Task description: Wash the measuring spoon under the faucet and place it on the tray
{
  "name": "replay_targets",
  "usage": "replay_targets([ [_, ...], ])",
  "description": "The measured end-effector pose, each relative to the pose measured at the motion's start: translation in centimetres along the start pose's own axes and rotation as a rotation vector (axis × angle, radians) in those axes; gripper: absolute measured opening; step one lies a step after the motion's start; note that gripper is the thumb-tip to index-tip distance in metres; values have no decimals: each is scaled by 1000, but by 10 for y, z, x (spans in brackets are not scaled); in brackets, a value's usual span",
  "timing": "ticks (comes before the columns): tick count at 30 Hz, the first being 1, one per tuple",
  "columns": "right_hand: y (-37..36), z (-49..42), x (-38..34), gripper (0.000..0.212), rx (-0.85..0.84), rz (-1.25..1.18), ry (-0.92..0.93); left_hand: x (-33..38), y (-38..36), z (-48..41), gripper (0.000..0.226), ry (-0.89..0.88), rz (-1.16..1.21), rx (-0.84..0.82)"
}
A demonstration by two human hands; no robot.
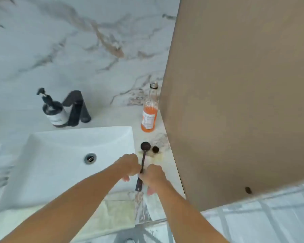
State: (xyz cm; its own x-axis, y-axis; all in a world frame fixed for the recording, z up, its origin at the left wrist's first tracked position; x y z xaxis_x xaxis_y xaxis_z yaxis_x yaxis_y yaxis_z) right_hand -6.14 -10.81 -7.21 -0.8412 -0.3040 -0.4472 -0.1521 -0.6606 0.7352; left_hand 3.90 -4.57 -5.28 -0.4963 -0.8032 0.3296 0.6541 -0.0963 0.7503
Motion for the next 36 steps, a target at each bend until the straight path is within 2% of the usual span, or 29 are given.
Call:
replay_targets([
  [4, -23, -27, 11, 31, 90, -79, 9, 5, -7, -47, 31, -12, 173, 160],
  [9, -35, -49, 23, 38, 66, -171, 37, -8, -16, -77, 20, -12, 353, 243],
  [12, -35, -49, 21, 32, 28, -164, 60, -14, -20, -80, 16, 5, 510, 191],
  [16, -41, -38, 1, 29, 7, -188, 101, -32, -18, -75, 22, 43, 895, 29],
  [20, -58, -24, -38, 34, 17, -219, 176, -60, -7, -59, 7, 84, 1247, -92],
  [22, -78, -18, -59, 31, -41, -244, 184, -86, 0, -56, 17, 131, 1343, -77],
  [24, -102, -12, -82, 26, -124, -261, 185, -119, 6, -56, 36, 203, 1407, -32],
  [27, -133, -6, -117, 27, -207, -205, 234, -169, 12, -55, 50, 379, 1471, 48],
  [29, -149, 0, -140, 27, -267, -125, 284, -201, 18, -54, 49, 482, 1437, 132],
  [32, -158, 4, -172, 19, -415, 10, 329, -238, 31, -55, 38, 535, 1367, 192],
  [34, -136, -11, -195, 16, -365, -41, 271, -255, 36, -58, 38, 546, 1366, 181],
  [36, -88, -37, -226, 14, -108, -247, 200, -272, 42, -60, 45, 561, 1331, 182],
])
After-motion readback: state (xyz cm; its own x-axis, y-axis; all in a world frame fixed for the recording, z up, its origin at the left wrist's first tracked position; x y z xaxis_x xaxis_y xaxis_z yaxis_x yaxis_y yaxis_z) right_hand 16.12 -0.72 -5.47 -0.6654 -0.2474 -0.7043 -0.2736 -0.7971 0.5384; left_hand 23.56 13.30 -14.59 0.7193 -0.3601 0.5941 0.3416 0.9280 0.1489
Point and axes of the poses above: each hand's wrist, its own z-axis away from the middle knuckle, its own y-axis out of the back of the hand, x = y × z, the point moved 8 cm from there along -z, towards the middle knuckle, and after that the axes turned 7 degrees about x, right-handed, at the moved point
